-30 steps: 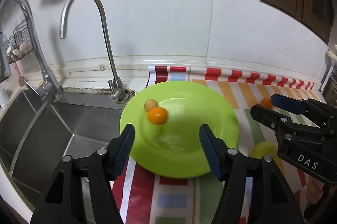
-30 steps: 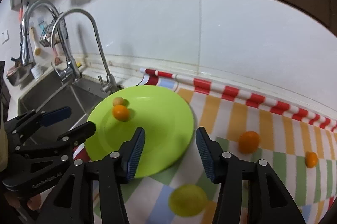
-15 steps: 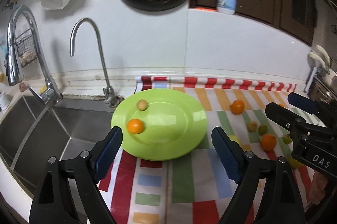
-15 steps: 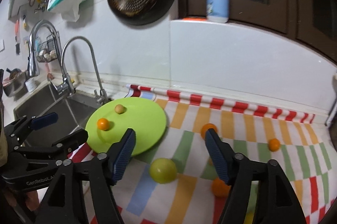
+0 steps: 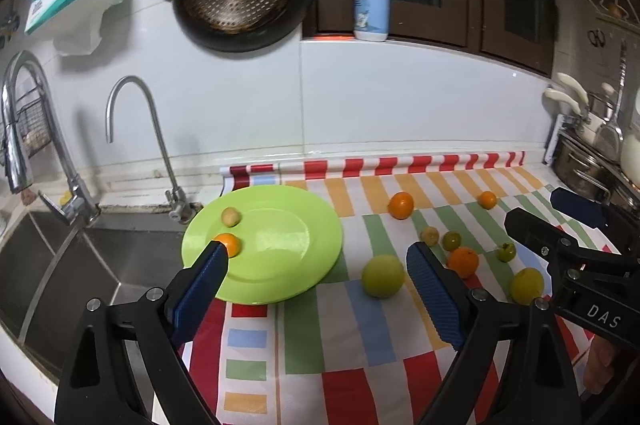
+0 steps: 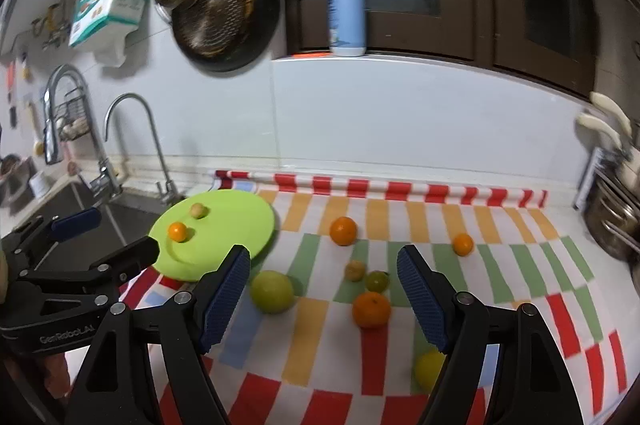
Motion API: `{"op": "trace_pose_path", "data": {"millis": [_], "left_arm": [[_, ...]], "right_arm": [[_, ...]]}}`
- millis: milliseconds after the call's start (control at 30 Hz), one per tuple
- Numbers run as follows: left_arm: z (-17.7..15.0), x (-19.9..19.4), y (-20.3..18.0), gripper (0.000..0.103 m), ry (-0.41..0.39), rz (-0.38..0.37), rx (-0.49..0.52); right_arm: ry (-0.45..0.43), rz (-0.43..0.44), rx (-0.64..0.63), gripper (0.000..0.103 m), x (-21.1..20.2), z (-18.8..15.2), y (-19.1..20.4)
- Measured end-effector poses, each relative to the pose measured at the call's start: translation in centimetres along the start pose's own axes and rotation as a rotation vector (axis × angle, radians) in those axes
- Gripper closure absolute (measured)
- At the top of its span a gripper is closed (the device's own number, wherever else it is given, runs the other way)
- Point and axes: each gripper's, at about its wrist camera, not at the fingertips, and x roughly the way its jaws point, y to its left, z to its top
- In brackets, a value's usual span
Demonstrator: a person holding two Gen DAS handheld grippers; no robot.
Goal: Organize fruits
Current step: 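Move both tools back over the fruits on the cloth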
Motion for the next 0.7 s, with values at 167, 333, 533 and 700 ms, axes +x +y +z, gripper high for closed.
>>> {"op": "trace_pose_path", "data": {"millis": [167,333,533,700], "left_arm": [[0.2,0.0,-0.5,0.011,-0.012,-0.060,0.057],[0.1,0.1,-1.0,0.011,-0.007,-0.109,0.087],[-0.6,0.3,-2.0,0.009,-0.008,-0.132,0.092],[-1.2,1.2,-2.6,0.008,0.015,-0.120,0.091]], "right_arm": [[-0.011,-0.083,0.065,0.027,-1.3,-1.1,-0.6],[-0.015,-0.172,0.119,0.027,-2.5,-2.0,-1.2],[0.001,-0.208,0.136,0.027,-3.3,-3.0,-2.0],[0.012,-0.253,0.151,0.027,-3.2,-3.8,-2.9]]}}
